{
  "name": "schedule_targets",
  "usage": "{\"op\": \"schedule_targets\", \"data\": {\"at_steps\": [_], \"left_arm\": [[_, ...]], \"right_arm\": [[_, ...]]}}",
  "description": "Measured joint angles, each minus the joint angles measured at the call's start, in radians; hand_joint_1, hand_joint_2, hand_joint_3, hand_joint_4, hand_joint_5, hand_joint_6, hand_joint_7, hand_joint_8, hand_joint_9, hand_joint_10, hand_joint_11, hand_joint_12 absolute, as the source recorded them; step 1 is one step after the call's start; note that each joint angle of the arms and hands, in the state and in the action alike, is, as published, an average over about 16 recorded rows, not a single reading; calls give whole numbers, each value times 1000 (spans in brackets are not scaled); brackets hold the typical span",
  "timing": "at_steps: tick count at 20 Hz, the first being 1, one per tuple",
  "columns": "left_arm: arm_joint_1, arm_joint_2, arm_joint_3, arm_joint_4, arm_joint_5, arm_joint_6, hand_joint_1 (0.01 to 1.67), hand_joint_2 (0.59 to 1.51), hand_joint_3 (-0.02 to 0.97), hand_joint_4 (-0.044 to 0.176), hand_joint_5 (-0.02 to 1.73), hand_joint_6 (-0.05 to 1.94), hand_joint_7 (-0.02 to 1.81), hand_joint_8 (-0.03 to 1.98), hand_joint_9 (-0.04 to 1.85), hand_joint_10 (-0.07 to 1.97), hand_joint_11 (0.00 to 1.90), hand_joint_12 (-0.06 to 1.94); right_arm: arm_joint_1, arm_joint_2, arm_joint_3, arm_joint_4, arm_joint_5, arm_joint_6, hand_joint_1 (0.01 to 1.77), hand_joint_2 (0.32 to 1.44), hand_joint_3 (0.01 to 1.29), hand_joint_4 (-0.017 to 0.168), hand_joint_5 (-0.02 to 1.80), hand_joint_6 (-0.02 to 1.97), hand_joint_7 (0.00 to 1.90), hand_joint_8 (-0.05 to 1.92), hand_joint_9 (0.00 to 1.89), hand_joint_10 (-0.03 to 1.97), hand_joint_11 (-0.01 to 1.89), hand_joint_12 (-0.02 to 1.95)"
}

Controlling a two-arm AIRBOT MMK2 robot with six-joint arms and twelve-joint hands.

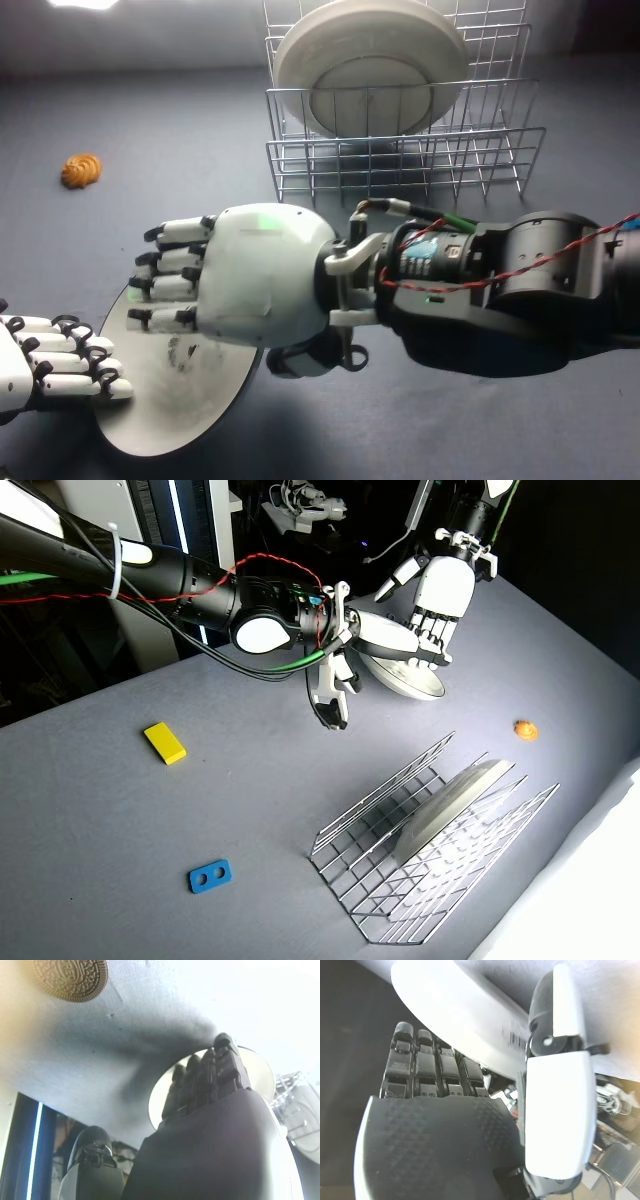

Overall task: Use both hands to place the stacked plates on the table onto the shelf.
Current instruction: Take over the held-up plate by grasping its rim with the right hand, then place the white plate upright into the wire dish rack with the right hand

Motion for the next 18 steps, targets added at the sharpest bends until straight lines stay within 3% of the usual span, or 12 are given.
{"op": "schedule_targets", "data": {"at_steps": [4,9,14,18], "left_arm": [[1,2,2,-2,1,-2,15,1104,19,-1,68,-10,23,-6,-16,-41,13,15],[0,4,5,-16,4,-2,15,1112,19,0,73,-14,24,-8,-14,-37,14,14],[-27,11,13,-40,10,2,15,1113,19,3,84,-10,32,-6,-5,-21,14,13],[-71,19,28,-63,13,6,15,1113,19,3,90,-4,32,-4,3,-8,14,13]], "right_arm": [[2,-23,21,13,3,-4,1056,990,12,1,417,63,454,40,494,43,298,741],[2,-41,33,12,13,-9,1053,1020,12,-4,635,286,746,210,888,41,603,984],[2,-42,36,11,28,-12,1071,1023,12,-9,751,526,950,444,1208,34,908,949],[2,-40,35,11,37,-12,1077,1016,12,-11,753,715,1012,643,1335,17,1016,941]]}}
